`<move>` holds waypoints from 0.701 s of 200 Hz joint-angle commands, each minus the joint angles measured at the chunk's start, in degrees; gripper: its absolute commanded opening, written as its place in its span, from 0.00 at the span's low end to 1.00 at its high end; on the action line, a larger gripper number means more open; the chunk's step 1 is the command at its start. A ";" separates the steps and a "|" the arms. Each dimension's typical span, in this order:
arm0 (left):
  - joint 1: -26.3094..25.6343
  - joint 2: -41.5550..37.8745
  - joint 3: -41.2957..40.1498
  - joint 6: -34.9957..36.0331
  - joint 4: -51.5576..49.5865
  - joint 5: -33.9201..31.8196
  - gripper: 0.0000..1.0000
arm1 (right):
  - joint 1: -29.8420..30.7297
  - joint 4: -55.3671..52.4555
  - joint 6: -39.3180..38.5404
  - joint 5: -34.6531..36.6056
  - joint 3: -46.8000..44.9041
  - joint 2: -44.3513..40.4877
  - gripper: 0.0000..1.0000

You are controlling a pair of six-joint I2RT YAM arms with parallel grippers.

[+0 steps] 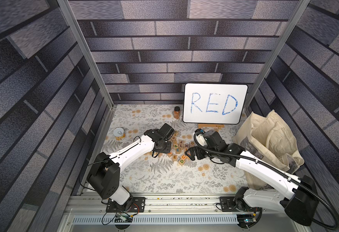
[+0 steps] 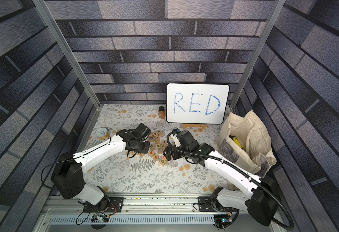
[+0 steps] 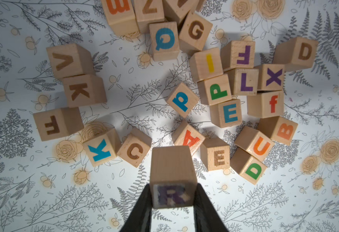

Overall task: Assemble the uppercase word "red" with letter blocks
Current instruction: Place the letter block at the center of the board.

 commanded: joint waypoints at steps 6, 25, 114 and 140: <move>-1.92 -3.51 -2.97 -3.57 0.18 -2.79 0.17 | 2.38 0.48 2.05 2.84 -1.66 -2.30 1.00; -2.94 -5.19 -5.15 -5.19 0.55 -3.29 0.17 | 3.96 0.31 2.64 3.96 -2.40 -3.14 1.00; -5.62 -10.51 -14.27 -11.80 2.53 -3.58 0.17 | 12.86 0.88 5.90 8.73 -4.37 -3.09 1.00; -6.33 -11.19 -16.29 -12.86 2.85 -3.51 0.17 | 14.93 1.26 6.81 10.04 -4.54 -2.42 1.00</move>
